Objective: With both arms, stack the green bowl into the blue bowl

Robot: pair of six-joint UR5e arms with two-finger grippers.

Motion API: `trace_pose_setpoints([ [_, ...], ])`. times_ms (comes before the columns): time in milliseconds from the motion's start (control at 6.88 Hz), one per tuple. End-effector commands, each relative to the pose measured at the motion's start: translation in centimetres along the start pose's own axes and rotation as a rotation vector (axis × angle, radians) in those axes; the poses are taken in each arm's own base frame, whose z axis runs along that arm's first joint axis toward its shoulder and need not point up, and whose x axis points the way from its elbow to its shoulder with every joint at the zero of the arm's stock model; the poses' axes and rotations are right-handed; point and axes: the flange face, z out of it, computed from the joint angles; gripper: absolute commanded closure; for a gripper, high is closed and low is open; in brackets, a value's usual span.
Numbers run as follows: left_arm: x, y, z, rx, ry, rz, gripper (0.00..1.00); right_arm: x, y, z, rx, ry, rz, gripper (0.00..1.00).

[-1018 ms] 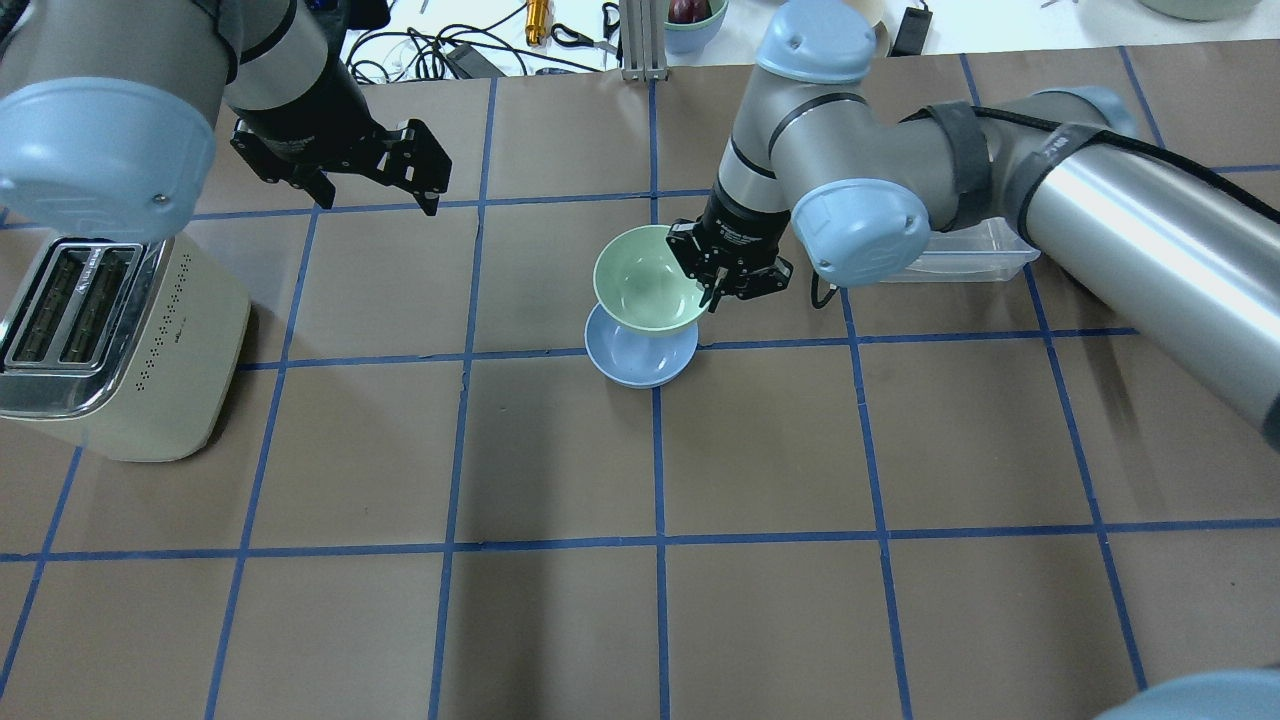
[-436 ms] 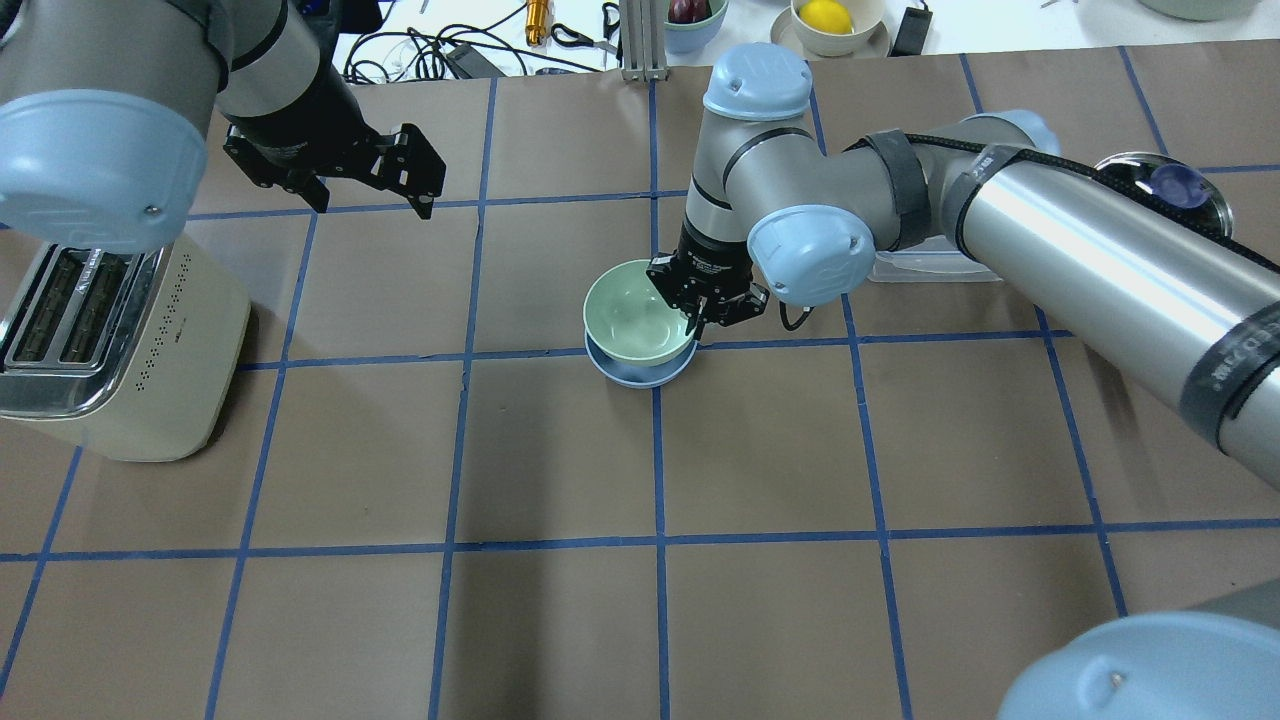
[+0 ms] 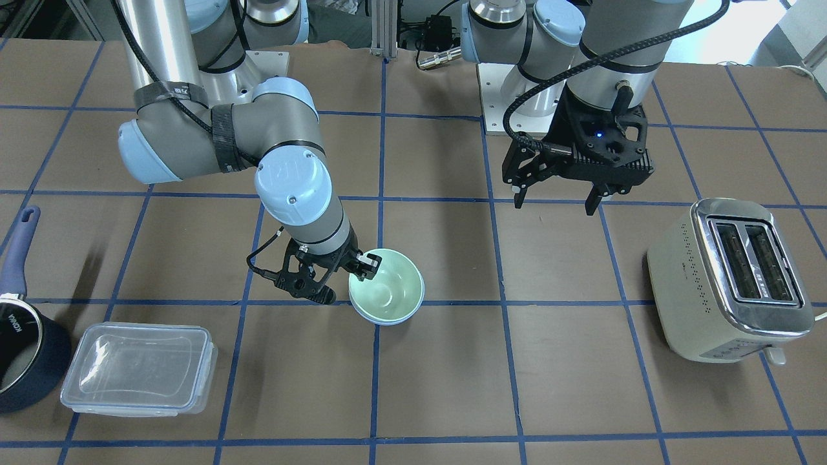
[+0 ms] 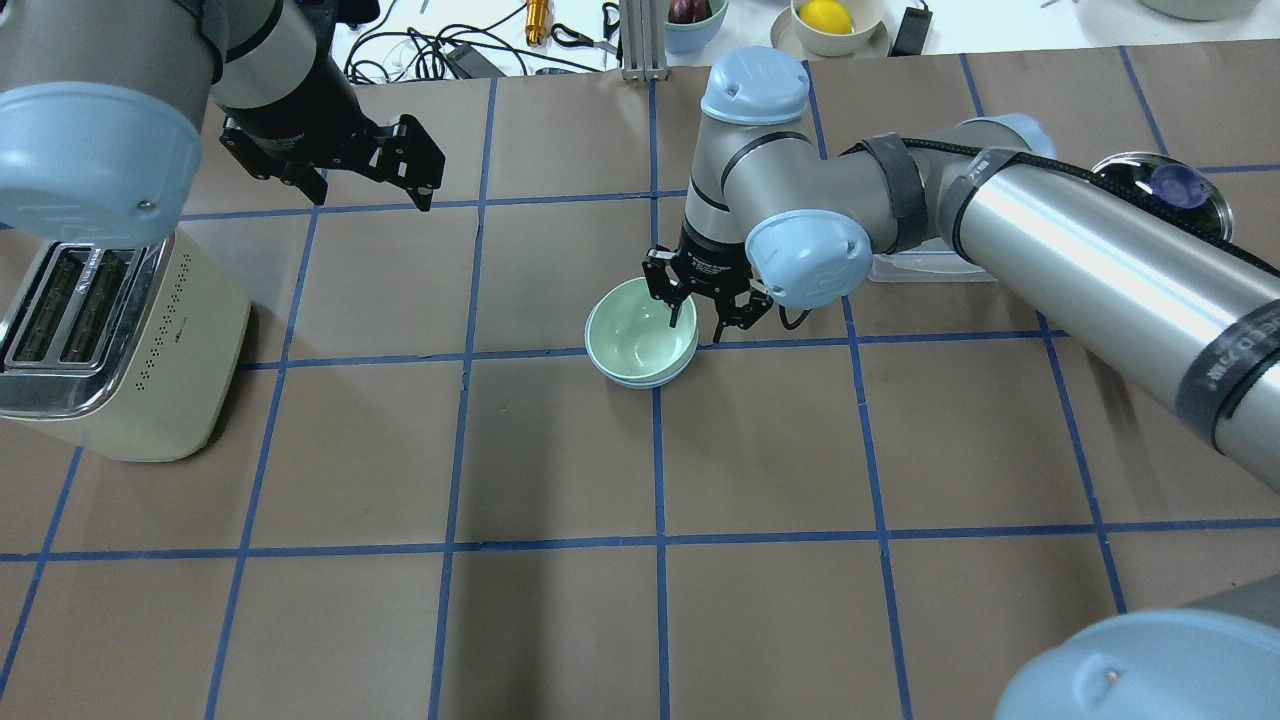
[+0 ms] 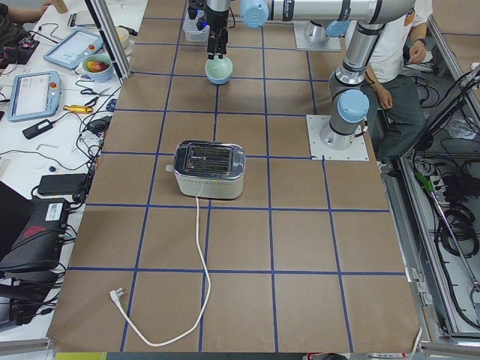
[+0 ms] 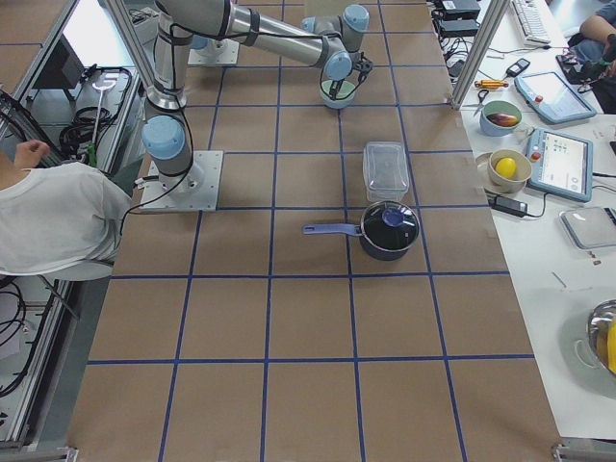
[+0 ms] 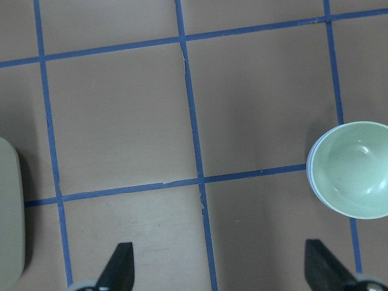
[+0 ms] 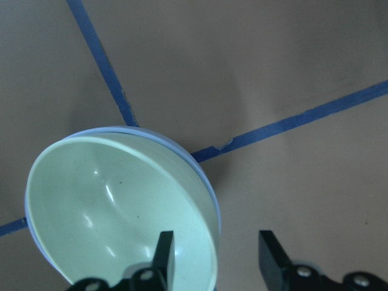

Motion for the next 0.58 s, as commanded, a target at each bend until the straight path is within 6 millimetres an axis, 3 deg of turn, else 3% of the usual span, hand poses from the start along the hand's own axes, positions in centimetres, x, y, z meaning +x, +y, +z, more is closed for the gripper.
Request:
trace_pose_setpoints([
  [0,0.1,0.0,0.1,-0.001,0.007,-0.001,0.0,0.1,-0.8,-7.1,0.038,0.025,-0.012,0.0],
  [291,0.2,0.0,0.1,-0.001,0.008,-0.002,0.0,1.7,-1.3,-15.9,0.077,0.14,-0.21,0.0],
  [436,0.3,0.1,0.1,-0.002,0.01,-0.001,0.0,2.0,-1.1,-19.3,0.076,0.158,-0.29,0.0],
])
